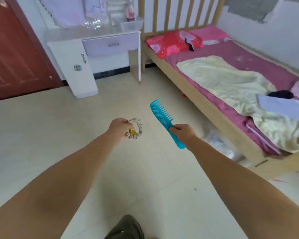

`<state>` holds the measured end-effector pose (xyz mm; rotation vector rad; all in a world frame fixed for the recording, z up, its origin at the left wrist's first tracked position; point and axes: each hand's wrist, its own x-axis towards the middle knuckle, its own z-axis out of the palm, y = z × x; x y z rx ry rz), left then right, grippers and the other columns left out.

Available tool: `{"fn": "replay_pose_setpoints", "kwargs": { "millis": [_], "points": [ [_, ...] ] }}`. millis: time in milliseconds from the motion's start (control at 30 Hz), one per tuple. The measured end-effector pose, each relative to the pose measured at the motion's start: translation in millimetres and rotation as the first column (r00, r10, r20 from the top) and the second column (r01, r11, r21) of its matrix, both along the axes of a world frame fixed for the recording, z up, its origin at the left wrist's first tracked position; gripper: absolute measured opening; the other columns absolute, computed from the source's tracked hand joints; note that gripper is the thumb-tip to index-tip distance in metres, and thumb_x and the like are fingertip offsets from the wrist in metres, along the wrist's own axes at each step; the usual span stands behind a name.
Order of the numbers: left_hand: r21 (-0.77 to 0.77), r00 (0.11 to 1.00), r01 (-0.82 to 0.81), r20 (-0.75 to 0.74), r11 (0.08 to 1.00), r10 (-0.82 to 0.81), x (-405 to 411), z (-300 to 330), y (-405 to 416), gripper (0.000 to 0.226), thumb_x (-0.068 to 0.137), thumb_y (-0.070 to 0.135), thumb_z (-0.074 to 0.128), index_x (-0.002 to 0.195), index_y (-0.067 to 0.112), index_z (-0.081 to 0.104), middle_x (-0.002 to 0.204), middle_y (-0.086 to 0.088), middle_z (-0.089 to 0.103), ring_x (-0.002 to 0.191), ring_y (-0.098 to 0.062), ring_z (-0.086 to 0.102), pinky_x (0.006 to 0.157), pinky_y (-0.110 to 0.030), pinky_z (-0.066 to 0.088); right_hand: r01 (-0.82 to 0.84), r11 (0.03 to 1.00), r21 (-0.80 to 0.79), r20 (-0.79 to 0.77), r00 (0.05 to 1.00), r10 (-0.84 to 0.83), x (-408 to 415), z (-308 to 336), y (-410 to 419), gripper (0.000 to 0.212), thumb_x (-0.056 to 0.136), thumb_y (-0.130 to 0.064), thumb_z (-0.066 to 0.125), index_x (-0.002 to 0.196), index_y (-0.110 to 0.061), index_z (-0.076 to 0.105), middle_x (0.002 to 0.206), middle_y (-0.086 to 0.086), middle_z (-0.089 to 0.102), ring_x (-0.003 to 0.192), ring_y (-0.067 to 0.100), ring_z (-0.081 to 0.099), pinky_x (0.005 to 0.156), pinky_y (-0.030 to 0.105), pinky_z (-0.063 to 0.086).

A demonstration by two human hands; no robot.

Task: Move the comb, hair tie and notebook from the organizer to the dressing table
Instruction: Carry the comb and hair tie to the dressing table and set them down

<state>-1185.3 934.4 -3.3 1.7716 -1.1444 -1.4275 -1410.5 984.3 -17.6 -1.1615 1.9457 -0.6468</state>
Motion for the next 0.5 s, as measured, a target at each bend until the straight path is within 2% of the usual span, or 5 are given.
{"fn": "replay_pose_setpoints", "kwargs": {
  "millis": [67, 200, 300, 400, 500],
  "points": [
    [0.002, 0.996, -0.085, 0.003, 0.996, 0.085, 23, -5, -45, 0.009, 0.081, 0.0, 0.061, 0.084, 0.008, 0.057, 0.083, -0.011, 0.053, 0.07, -0.019, 0.052, 0.05, -0.025, 0.048, -0.068, 0.998, 0.003, -0.008, 0.998, 0.068, 13, -1, -65, 0.032, 0.088, -0.024, 0.054, 0.102, 0.001, 0.067, 0.082, 0.009, 0.05, 0.074, 0.022, 0.044, 0.059, 0.028, 0.031],
    [-0.042, 0.986, -0.165, -0.025, 0.985, 0.164, 50, -15, -151, 0.024, 0.08, -0.002, 0.063, 0.065, 0.014, 0.056, 0.092, -0.013, 0.056, 0.092, -0.023, 0.052, 0.064, -0.033, 0.05, -0.167, 0.985, -0.038, -0.02, 0.986, 0.166, 44, -4, -191, 0.033, 0.088, -0.025, 0.053, 0.102, 0.003, 0.066, 0.081, 0.01, 0.051, 0.074, 0.022, 0.045, 0.067, 0.029, 0.033],
    [-0.022, 0.974, -0.219, -0.064, 0.976, 0.217, 60, -13, -240, 0.017, 0.079, -0.002, 0.064, 0.07, 0.011, 0.057, 0.096, -0.015, 0.057, 0.093, -0.027, 0.054, 0.061, -0.03, 0.049, -0.15, 0.988, -0.047, 0.021, 0.988, 0.152, 61, -6, -281, 0.031, 0.088, -0.024, 0.054, 0.102, 0.001, 0.068, 0.083, 0.014, 0.055, 0.074, 0.022, 0.047, 0.068, 0.029, 0.033],
    [-0.025, 0.977, -0.208, -0.051, 0.978, 0.207, 67, -2, -329, 0.01, 0.08, 0.001, 0.062, 0.089, 0.007, 0.061, 0.105, -0.018, 0.059, 0.095, -0.03, 0.056, 0.071, -0.036, 0.053, -0.139, 0.989, -0.04, 0.051, 0.989, 0.141, 73, 3, -367, 0.03, 0.088, -0.023, 0.055, 0.103, -0.003, 0.069, 0.084, 0.012, 0.057, 0.074, 0.022, 0.049, 0.068, 0.029, 0.034],
    [-0.022, 0.982, -0.188, -0.039, 0.982, 0.187, 69, 8, -410, 0.013, 0.082, 0.002, 0.061, 0.093, 0.007, 0.059, 0.106, -0.018, 0.058, 0.096, -0.032, 0.058, 0.076, -0.038, 0.054, -0.117, 0.992, -0.051, 0.076, 0.99, 0.121, 80, 14, -446, 0.025, 0.087, -0.024, 0.057, 0.1, -0.009, 0.071, 0.085, 0.009, 0.058, 0.074, 0.022, 0.05, 0.066, 0.028, 0.035]
  ]
}}
